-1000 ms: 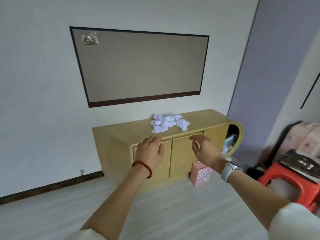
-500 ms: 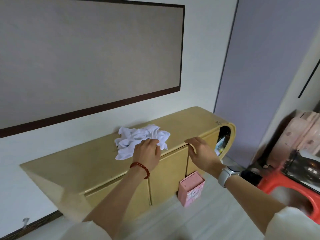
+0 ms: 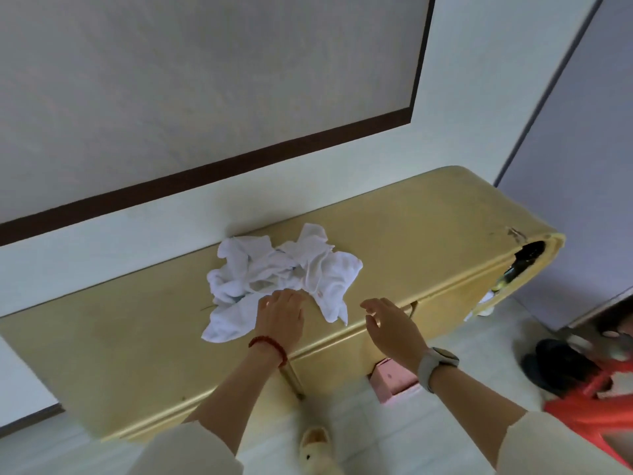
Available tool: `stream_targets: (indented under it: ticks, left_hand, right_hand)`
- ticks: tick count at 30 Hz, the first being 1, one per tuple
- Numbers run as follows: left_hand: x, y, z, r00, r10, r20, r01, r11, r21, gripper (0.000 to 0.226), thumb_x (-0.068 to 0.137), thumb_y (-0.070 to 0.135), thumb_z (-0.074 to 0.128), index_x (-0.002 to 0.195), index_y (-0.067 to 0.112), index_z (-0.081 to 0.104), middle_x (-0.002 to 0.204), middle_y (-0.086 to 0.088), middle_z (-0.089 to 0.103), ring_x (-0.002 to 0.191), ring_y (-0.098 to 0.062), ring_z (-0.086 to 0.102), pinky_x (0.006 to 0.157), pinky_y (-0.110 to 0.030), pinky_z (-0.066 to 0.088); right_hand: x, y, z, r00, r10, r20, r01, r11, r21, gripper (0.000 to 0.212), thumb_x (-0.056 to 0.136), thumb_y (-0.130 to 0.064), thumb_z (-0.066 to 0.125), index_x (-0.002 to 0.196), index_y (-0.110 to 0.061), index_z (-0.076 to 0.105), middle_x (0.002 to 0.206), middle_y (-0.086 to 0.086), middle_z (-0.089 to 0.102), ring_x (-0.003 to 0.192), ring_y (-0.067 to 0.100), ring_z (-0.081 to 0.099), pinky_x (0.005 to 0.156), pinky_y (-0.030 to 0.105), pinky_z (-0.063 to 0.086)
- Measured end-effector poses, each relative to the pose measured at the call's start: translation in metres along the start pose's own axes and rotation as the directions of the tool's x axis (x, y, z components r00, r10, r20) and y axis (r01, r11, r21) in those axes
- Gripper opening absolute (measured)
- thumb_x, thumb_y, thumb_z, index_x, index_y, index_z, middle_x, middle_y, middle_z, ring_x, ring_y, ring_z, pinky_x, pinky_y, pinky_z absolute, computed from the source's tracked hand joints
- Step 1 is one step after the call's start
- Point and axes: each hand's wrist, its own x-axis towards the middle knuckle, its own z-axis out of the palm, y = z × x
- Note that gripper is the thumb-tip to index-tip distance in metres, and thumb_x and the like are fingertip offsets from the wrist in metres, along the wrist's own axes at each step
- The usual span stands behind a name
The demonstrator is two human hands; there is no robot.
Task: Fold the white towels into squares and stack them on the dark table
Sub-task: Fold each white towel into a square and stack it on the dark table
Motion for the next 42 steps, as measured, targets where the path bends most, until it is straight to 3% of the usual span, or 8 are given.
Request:
stream_targets:
  ticks: [6, 13, 18, 22, 28, 32, 36, 42]
  left_hand:
    - [0.073, -0.044, 0.044, 0.992, 0.089, 0.095, -0.099, 0.989, 0.113, 0.053, 0.033, 0.002, 0.087, 0.082, 0.018, 0.071, 0.085, -0.001, 0.069, 0.076, -0.021, 0.067, 0.061, -0.035, 0.053]
    - [0.148, -0.092, 0.069, 0.95, 0.266, 0.161, -0.291, 0.944, 0.156, 0.074, 0.051, 0.014, 0.077, 0.121, 0.027, 0.056, 0.128, 0.002, 0.058, 0.114, -0.028, 0.057, 0.085, -0.046, 0.048]
    - [0.189, -0.107, 0.08, 0.9, 0.417, 0.126, -0.432, 0.889, 0.149, 0.043, 0.042, 0.021, 0.084, 0.082, 0.027, 0.07, 0.078, 0.007, 0.067, 0.086, -0.022, 0.066, 0.092, -0.044, 0.028]
    - [0.221, -0.095, 0.074, 0.883, 0.463, 0.081, -0.457, 0.886, -0.082, 0.016, 0.053, 0.015, 0.073, 0.066, 0.02, 0.066, 0.06, 0.004, 0.06, 0.058, -0.019, 0.058, 0.071, -0.025, 0.033]
    - [0.278, -0.047, 0.032, 0.762, 0.329, 0.559, -0.214, 0.941, -0.261, 0.019, 0.084, 0.035, 0.06, 0.085, 0.016, 0.058, 0.086, -0.002, 0.062, 0.08, -0.019, 0.051, 0.067, -0.026, 0.038]
    - [0.318, -0.001, 0.006, 0.879, 0.296, 0.375, -0.176, 0.93, -0.322, 0.018, 0.087, 0.024, 0.06, 0.1, 0.012, 0.064, 0.1, -0.006, 0.064, 0.093, -0.022, 0.057, 0.081, -0.027, 0.044]
    - [0.357, 0.054, -0.025, 0.947, 0.295, 0.128, -0.246, 0.921, -0.301, 0.017, 0.091, 0.023, 0.056, 0.102, 0.011, 0.062, 0.098, -0.009, 0.057, 0.085, -0.025, 0.055, 0.073, -0.028, 0.04]
    - [0.419, 0.134, -0.076, 0.872, 0.328, -0.364, -0.438, 0.854, -0.28, 0.014, 0.071, -0.007, 0.062, 0.077, 0.006, 0.065, 0.079, -0.012, 0.061, 0.062, -0.034, 0.059, 0.055, -0.029, 0.041]
  right_hand:
    - [0.076, -0.008, 0.055, 0.99, -0.119, 0.081, 0.129, 0.982, -0.14, 0.034, 0.086, -0.015, 0.052, 0.12, -0.018, 0.056, 0.116, 0.003, 0.056, 0.107, 0.024, 0.053, 0.08, 0.033, 0.047]
    - [0.153, -0.029, 0.109, 0.991, -0.012, 0.132, 0.07, 0.893, -0.445, 0.065, 0.041, -0.062, 0.073, 0.089, -0.02, 0.062, 0.084, -0.003, 0.06, 0.07, 0.019, 0.058, 0.054, 0.032, 0.047]
    - [0.182, -0.027, 0.117, 0.998, 0.043, 0.036, -0.02, 0.875, -0.485, 0.043, 0.047, -0.046, 0.075, 0.073, -0.017, 0.056, 0.068, -0.003, 0.056, 0.059, 0.02, 0.051, 0.051, 0.035, 0.04]
    - [0.196, -0.022, 0.098, 1.0, 0.01, 0.014, -0.003, 0.928, -0.374, 0.018, 0.07, -0.028, 0.044, 0.06, -0.023, 0.058, 0.059, -0.008, 0.056, 0.056, 0.018, 0.052, 0.052, 0.031, 0.037]
    - [0.227, -0.007, 0.011, 0.992, 0.126, -0.014, -0.125, 0.992, 0.021, 0.024, 0.094, -0.018, 0.044, 0.096, -0.012, 0.067, 0.091, 0.006, 0.064, 0.091, 0.024, 0.056, 0.073, 0.031, 0.04]
    - [0.243, 0.013, -0.068, 0.963, 0.189, -0.191, -0.158, 0.973, 0.167, 0.024, 0.092, -0.009, 0.046, 0.105, -0.006, 0.066, 0.099, 0.013, 0.067, 0.085, 0.029, 0.061, 0.073, 0.029, 0.043]
    - [0.25, 0.029, -0.145, 0.9, 0.301, -0.315, -0.195, 0.925, 0.327, 0.027, 0.093, -0.006, 0.04, 0.106, -0.004, 0.064, 0.063, 0.004, 0.059, 0.047, 0.01, 0.054, 0.047, 0.014, 0.038]
    - [0.255, 0.057, -0.25, 0.731, 0.303, -0.612, -0.009, 0.901, 0.435, 0.026, 0.093, -0.003, 0.042, 0.105, -0.002, 0.064, 0.089, 0.008, 0.062, 0.076, 0.023, 0.063, 0.073, 0.033, 0.056]
